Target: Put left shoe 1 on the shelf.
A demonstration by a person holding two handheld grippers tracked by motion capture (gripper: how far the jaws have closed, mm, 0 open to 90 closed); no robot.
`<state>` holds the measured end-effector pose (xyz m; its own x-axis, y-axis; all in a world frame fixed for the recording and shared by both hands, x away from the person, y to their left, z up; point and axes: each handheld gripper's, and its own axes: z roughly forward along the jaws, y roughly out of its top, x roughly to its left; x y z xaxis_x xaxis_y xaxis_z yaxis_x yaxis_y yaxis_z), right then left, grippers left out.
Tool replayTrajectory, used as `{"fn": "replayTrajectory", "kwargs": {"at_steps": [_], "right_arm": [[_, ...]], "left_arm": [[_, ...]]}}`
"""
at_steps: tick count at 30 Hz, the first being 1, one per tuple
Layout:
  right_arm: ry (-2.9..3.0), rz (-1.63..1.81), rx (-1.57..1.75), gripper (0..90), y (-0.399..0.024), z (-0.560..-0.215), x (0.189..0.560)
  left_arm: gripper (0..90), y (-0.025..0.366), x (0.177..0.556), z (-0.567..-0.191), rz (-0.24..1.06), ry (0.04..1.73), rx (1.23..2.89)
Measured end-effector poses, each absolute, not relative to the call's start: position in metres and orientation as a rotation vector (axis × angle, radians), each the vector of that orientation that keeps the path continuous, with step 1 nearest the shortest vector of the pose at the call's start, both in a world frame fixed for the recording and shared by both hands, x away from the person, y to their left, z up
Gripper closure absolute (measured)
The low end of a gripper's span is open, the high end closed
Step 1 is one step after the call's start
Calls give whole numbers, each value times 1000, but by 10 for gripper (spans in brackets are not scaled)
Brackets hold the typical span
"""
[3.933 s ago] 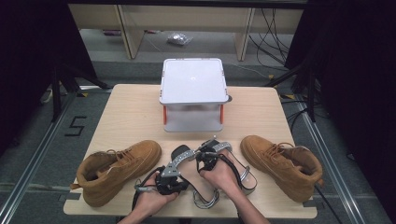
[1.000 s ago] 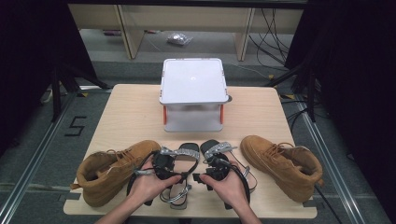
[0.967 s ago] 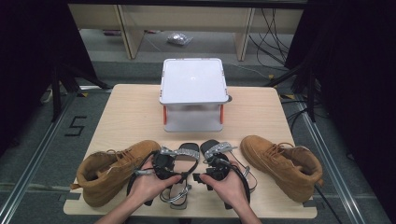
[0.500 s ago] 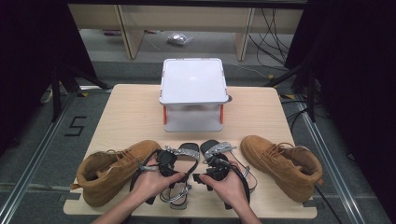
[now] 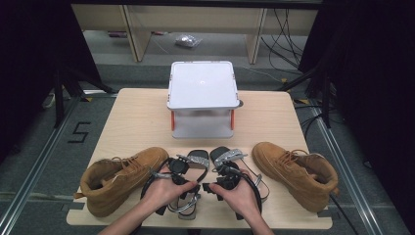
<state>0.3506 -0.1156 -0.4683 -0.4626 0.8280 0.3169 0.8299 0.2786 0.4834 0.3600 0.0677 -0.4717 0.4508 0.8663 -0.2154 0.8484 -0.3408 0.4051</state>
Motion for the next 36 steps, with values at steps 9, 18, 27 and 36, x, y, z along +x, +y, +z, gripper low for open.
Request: {"fn": "replayTrajectory", "kwargs": {"at_steps": [9,18,27,36], "right_arm": [[-2495,-947,-1619,381,-115,-469,350],[-2485,-947,-1616,380,-115,-471,350],[-2480,-946,-1609,380,-115,-471,350],[-2482,-934,-1603,377,-114,-473,349]], "left_arm": [[204,72,368,-475,-32,1475,2247],[274,78,374,-473,-132,1509,2264],[330,83,379,-468,-99,1495,2360],[281,74,378,-474,6,1484,2425]]}}
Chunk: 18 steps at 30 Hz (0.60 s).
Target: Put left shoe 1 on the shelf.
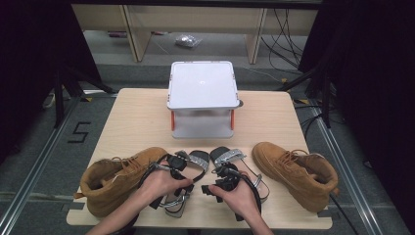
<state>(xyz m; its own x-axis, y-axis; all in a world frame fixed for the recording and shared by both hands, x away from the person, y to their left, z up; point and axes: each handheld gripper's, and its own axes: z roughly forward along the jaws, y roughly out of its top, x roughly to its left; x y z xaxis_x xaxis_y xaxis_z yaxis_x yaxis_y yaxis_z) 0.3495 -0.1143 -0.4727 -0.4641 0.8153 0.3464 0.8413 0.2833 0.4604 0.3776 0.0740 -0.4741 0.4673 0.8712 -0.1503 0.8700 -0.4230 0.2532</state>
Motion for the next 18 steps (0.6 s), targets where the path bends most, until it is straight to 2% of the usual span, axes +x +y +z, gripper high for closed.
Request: {"fn": "replayTrajectory", "kwargs": {"at_steps": [11,13,18], "right_arm": [[-2473,-926,-1599,377,-114,-475,349],[-2467,-923,-1604,377,-114,-475,349],[-2470,-925,-1601,377,-115,-475,349]], "left_arm": [[322,70,380,-479,-15,1467,2501],[333,71,382,-479,31,1432,2537],[345,73,382,-478,44,1430,2550]]}}
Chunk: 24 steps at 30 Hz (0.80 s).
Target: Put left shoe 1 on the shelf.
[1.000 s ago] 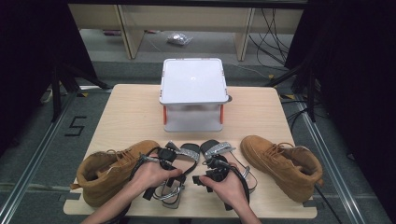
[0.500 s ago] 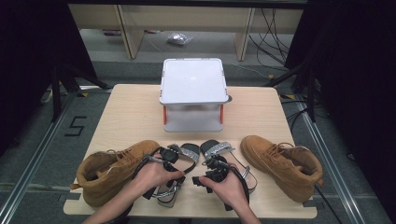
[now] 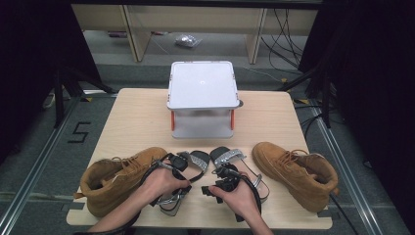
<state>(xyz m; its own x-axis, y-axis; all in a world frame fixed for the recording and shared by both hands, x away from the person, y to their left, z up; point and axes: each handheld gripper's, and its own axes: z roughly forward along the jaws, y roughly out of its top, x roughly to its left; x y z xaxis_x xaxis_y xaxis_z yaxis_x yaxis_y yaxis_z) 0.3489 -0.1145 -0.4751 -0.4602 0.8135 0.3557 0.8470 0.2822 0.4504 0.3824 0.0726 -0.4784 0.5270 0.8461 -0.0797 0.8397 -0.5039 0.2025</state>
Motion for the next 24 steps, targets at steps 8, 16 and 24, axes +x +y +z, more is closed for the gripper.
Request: {"fn": "replayTrajectory", "kwargs": {"at_steps": [8,16,24], "right_arm": [[-2476,-924,-1595,377,-114,-476,349],[-2476,-924,-1589,378,-113,-476,348],[-2486,-950,-1575,380,-117,-477,350]], "left_arm": [[325,71,380,-485,59,1423,2552],[348,71,385,-484,50,1404,2603],[387,79,384,-482,173,1333,2646]]}}
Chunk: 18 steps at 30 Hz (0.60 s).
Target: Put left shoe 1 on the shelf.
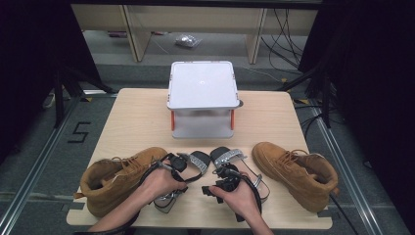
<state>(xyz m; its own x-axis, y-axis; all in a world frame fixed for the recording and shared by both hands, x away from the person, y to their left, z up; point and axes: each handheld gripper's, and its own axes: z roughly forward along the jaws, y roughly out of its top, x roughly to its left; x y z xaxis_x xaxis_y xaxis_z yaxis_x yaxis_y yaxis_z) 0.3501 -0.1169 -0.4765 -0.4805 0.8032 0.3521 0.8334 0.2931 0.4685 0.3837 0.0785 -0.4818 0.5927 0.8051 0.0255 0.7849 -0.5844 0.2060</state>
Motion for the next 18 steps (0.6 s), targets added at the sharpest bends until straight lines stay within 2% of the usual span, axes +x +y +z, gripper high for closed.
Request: {"fn": "replayTrajectory", "kwargs": {"at_steps": [7,10,18], "right_arm": [[-2473,-949,-1589,381,-117,-477,350],[-2474,-952,-1584,382,-117,-477,350],[-2470,-956,-1600,382,-118,-476,350]], "left_arm": [[394,85,383,-481,144,1322,2618],[400,90,384,-481,167,1261,2628],[408,95,384,-478,155,1265,2581]]}}
